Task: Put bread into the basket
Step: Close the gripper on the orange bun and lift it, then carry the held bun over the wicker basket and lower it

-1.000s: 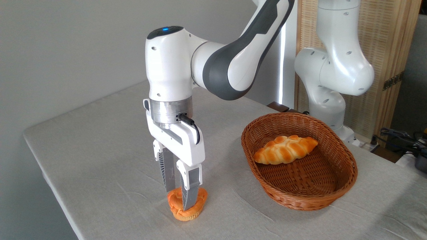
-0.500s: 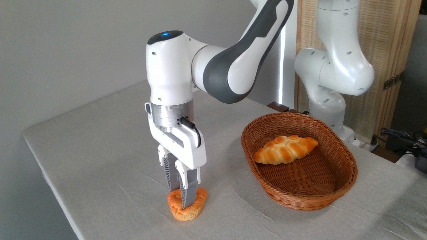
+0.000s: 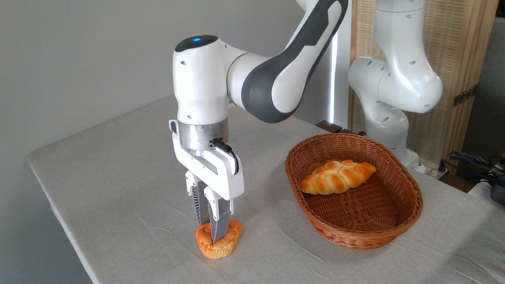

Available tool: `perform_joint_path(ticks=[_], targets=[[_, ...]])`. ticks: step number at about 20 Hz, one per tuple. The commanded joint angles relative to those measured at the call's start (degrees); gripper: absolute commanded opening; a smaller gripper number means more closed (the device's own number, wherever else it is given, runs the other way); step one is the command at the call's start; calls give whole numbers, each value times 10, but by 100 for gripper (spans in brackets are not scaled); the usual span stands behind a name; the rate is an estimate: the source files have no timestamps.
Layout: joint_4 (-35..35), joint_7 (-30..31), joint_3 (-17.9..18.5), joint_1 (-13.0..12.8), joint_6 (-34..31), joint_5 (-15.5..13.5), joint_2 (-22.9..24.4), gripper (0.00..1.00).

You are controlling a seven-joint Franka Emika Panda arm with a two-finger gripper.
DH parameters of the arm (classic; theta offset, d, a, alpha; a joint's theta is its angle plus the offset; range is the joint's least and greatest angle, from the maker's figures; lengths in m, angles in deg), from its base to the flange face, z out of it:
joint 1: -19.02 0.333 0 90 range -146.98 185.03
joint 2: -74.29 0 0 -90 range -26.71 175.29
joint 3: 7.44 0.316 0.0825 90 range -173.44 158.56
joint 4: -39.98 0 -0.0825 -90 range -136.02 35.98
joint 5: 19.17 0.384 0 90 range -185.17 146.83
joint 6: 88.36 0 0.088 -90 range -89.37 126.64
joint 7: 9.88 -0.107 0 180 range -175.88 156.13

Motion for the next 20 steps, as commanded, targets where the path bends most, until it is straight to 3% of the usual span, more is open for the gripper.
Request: perform_joint_path(ticks=[1, 3, 7, 9, 11, 12, 15, 18, 20], targets=[[7, -5, 3, -1, 8, -14, 2, 0], [16, -3, 3, -1, 7, -16, 2, 0], [54, -4, 3, -1, -24, -50, 4, 0], [92, -7, 1, -1, -88, -50, 7, 0], [133, -16, 2, -2, -197, -50, 34, 0], [142, -46, 5, -2, -250, -50, 55, 0], [142, -231, 20, -2, -373, -40, 109, 0], [131, -347, 60, -22, -424, 20, 148, 1], [86, -414, 78, -27, -428, 48, 193, 4]])
